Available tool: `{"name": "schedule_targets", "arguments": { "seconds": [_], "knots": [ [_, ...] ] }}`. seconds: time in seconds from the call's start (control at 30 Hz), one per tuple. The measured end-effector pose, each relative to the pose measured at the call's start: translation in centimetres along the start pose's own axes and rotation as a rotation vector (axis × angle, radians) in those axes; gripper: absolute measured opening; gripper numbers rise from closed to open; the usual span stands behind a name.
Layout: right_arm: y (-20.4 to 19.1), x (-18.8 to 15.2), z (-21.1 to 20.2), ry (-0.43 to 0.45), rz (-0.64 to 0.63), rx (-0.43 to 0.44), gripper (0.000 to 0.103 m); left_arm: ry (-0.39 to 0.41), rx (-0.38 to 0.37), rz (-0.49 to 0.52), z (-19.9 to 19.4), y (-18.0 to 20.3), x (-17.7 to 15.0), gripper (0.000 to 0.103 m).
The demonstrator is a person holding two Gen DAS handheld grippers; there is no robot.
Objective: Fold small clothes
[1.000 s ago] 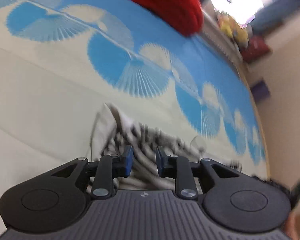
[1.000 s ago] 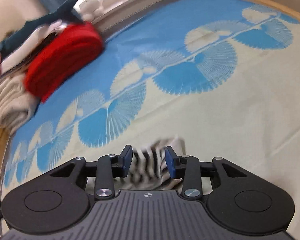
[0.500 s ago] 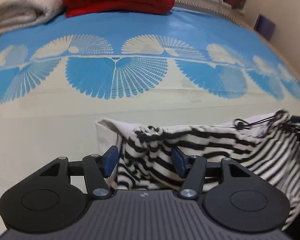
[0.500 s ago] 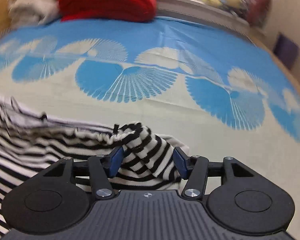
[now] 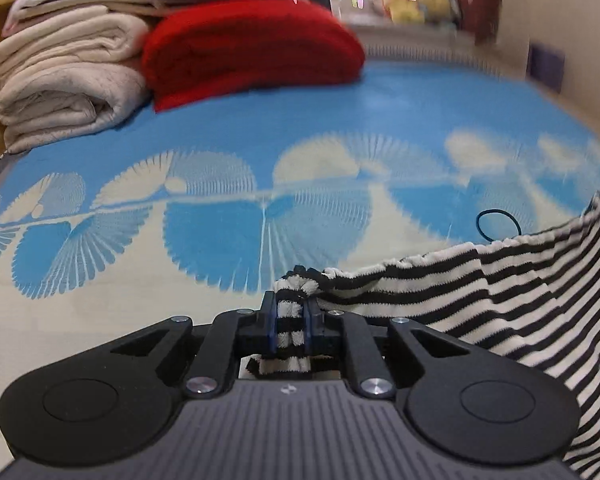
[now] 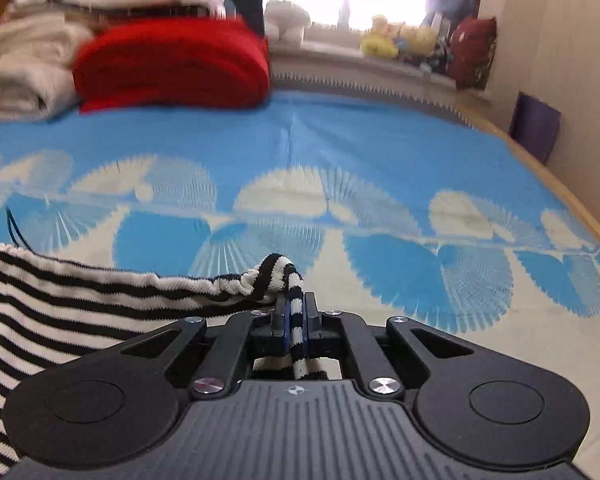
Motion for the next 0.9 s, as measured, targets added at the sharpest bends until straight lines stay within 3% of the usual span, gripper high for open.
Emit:
{"name": "schedule_targets", "arguments": {
  "seconds": [0.1, 0.17, 0.27, 0.3, 0.4, 0.47, 0.7, 0.8, 0.87, 0.9],
  "knots": [
    [-0.4, -0.4, 1.5, -0.038, -0.002, -0.023, 0.005, -0.015, -0.008, -0.035, 1.3, -0.5, -0.2, 0.015],
    [-0.3, -0.9, 3.0, -0.090, -0.001, -0.039, 0.006, -0.075, -0.025, -0.087, 2.9, -1.0, -0.9, 0.023],
    [-0.4, -2.9, 5.2, -0.227, -0.004, -0.051, 0.027, -0.236, -0.065, -0.132, 5.0, -0.9, -2.8, 0.024],
    [-0.1, -3.0, 5.1, -0.233, 0.020, -0.054, 0.035, -0.246, -0.069, -0.149, 4.9, -1.1, -3.0, 0.025],
    [1.1, -1.9, 3.1, -0.193, 0.127, -0.005, 0.044, -0.233, -0.131, -0.242, 3.1, -2.2, -2.7, 0.036],
    [2.3, -1.4, 0.8, -0.160, 0.192, 0.045, 0.046, -0.224, -0.181, -0.327, 1.2, -3.3, -2.9, 0.050],
    [7.6, -2.7, -8.5, -0.104, 0.282, 0.141, 0.050, -0.213, -0.262, -0.432, -6.8, -6.9, -4.6, 0.051],
    [8.9, -6.8, -9.8, -0.175, 0.304, 0.166, 0.052, -0.237, -0.294, -0.470, -8.5, -7.4, -7.8, 0.051],
    [9.3, -9.5, -9.9, -0.254, 0.308, 0.140, 0.051, -0.331, -0.274, -0.519, -8.1, -7.9, -10.3, 0.048],
    [9.5, -10.0, -10.3, -0.254, 0.306, 0.122, 0.051, -0.335, -0.270, -0.529, -8.1, -8.3, -10.7, 0.048]
  ]
}}
Point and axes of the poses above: each gripper's, at about its wrist camera, not at the fingertips, and z roughly the way its jaws point, y to its right, x to its top, the point moved 7 cm from there along z, roughly the way its jaws point, and after that the axes turned 2 degrees about -y, right-handed, at the moved point
